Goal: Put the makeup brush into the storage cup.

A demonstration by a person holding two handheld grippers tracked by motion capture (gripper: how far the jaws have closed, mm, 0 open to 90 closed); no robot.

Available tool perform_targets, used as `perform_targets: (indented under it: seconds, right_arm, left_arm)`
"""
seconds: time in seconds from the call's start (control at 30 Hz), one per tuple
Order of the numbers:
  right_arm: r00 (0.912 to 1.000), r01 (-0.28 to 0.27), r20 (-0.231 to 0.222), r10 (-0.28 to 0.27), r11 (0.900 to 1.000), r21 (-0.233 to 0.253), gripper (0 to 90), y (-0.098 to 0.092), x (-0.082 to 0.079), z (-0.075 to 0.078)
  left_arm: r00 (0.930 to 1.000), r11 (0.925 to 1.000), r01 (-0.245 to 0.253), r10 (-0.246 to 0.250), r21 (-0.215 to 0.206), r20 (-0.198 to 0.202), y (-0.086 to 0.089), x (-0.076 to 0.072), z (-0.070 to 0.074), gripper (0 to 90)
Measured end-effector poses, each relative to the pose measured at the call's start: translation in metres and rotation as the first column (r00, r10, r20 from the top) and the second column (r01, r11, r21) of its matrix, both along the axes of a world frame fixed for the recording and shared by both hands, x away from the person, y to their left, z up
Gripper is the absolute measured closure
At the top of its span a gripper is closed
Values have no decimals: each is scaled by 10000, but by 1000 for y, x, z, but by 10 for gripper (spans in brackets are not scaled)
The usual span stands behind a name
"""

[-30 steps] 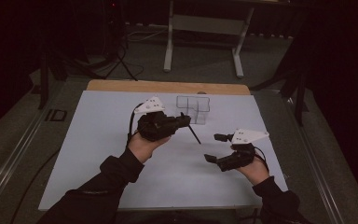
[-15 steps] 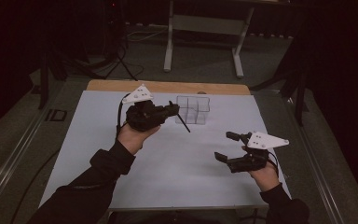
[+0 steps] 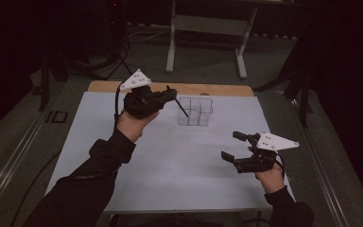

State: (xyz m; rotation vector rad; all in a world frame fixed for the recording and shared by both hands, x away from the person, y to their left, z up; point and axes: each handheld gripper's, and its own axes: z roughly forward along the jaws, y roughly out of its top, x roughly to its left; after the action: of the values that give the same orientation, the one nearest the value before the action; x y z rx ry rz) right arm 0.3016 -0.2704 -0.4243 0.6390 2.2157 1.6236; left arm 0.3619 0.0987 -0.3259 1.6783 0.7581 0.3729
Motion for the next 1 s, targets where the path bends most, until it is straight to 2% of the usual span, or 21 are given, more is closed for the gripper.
perform_targets:
  seconds: [0.33, 0.4, 0.67, 0.7, 1.0]
  right_arm:
    - [10000, 19, -78, -19, 10000, -11, 142, -1, 1, -2]
    - [10000, 17, -73, -17, 10000, -76, 142, -1, 1, -2]
    - [9999, -64, -153, 62, 9999, -103, 142, 0, 2, -5]
    - [9998, -85, -154, 84, 9999, -94, 142, 0, 2, -5]
    - [9993, -261, -287, 255, 9995, -200, 142, 2, 2, -8]
  left_arm:
    - [9994, 9994, -340, 339, 97, 99, -7, 24, 3, 860]
    - [9992, 9993, -387, 387, 7, 118, -7, 29, 3, 860]
    - [9969, 9967, -769, 765, 268, 177, -14, 49, -1, 860]
    - [9971, 9969, -763, 761, 185, 96, -14, 52, -2, 860]
    - [9930, 9886, -1179, 1177, 936, 78, -26, 68, -15, 860]
